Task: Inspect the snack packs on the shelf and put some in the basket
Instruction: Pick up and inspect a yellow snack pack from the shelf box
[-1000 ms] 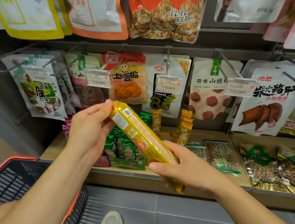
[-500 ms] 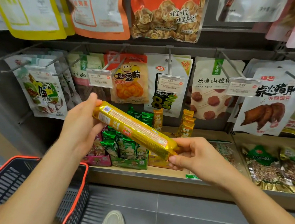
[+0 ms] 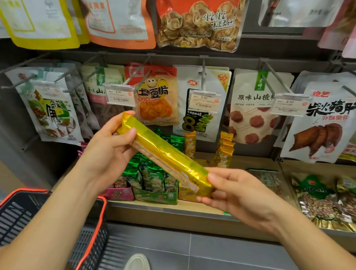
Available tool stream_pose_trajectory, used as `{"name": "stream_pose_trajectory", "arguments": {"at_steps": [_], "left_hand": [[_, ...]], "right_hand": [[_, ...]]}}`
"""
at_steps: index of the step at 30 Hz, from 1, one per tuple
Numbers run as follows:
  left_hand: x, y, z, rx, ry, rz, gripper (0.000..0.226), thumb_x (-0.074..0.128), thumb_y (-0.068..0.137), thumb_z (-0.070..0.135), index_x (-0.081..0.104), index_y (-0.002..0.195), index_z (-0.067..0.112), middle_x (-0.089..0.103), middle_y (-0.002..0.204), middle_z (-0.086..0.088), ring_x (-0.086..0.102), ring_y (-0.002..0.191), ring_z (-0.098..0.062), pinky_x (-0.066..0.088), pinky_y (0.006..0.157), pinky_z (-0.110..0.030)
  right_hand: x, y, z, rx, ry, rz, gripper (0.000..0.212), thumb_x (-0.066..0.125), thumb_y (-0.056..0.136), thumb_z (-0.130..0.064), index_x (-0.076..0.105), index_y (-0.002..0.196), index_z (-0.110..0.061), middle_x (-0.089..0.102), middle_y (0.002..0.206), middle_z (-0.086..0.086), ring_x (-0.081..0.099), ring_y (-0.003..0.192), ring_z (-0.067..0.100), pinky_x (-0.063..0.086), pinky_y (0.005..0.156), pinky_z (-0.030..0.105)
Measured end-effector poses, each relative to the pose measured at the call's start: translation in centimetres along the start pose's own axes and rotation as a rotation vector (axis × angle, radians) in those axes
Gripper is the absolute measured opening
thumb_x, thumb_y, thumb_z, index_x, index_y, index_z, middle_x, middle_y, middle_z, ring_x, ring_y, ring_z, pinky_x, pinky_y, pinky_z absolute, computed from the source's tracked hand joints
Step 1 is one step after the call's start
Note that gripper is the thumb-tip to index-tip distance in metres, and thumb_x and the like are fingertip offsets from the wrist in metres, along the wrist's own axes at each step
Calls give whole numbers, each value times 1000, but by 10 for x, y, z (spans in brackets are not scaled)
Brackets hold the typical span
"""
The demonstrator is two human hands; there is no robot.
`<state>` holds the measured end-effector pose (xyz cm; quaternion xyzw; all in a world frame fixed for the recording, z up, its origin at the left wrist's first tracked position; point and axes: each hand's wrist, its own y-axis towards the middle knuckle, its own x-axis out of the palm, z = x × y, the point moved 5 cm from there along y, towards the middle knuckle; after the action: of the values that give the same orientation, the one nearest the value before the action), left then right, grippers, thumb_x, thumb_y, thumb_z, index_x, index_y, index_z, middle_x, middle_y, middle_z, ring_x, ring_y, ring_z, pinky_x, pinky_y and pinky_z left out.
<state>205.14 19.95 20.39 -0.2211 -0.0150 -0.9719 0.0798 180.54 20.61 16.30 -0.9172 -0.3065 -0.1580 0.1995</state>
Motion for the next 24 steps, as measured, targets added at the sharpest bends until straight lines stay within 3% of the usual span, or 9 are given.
{"name": "stream_pose_trajectory", "arguments": {"at_steps": [3,5,8,12,15,17,20,24], "left_hand": [[2,-1,-3,0,111,3,35,66,82,26,66,117,29,64,93,3,65,89,-14,57,76,-28],[-2,1,-7,13,398,56,31,63,89,34,60,120,38,62,102,0,66,93,-16,57,72,-26],[-12,4,-11,30,718,137,34,57,95,42,50,128,39,59,97,-2,62,70,-13,50,54,-24],[-19,5,-16,-25,578,218,34,64,92,27,51,123,26,61,85,-8,58,54,-9,50,48,-23],[-14,1,-19,-96,458,212,5,62,90,13,60,95,14,63,77,-6,61,56,-10,53,52,-23],[-11,-3,-20,-125,393,163,6,60,90,8,62,88,12,65,73,-2,64,60,-9,54,55,-22],[-2,-5,-20,-148,376,66,13,61,91,7,67,97,16,70,81,0,68,73,-11,55,63,-22],[21,-1,-21,-98,574,-68,16,71,86,13,67,97,24,73,78,5,69,69,-11,56,63,-20]], "right_hand": [[-1,1,7,-4,-206,3,49,72,74,-8,63,122,-7,71,114,15,69,101,25,58,81,28],[-3,1,5,-48,-393,78,45,78,72,-6,67,114,-14,75,101,6,71,91,17,56,77,23],[-4,0,-2,-130,-675,174,46,85,68,-8,69,107,-28,73,85,-11,69,81,5,55,75,18],[-3,-1,-4,-239,-1088,292,62,87,69,-24,59,122,-39,62,101,-17,60,95,3,51,84,20],[-5,1,-1,-267,-1312,335,65,83,74,-32,55,132,-31,61,114,-10,54,102,6,46,86,21],[-10,2,3,-232,-1382,372,57,81,77,-33,57,128,-26,65,115,-4,55,98,8,45,82,22],[-24,5,7,-161,-1368,432,48,80,77,-31,61,120,-24,68,105,-4,54,83,6,42,71,21],[-46,14,16,-9,-1435,480,31,83,72,-36,65,93,-24,70,94,-1,64,89,18,40,67,24]]}}
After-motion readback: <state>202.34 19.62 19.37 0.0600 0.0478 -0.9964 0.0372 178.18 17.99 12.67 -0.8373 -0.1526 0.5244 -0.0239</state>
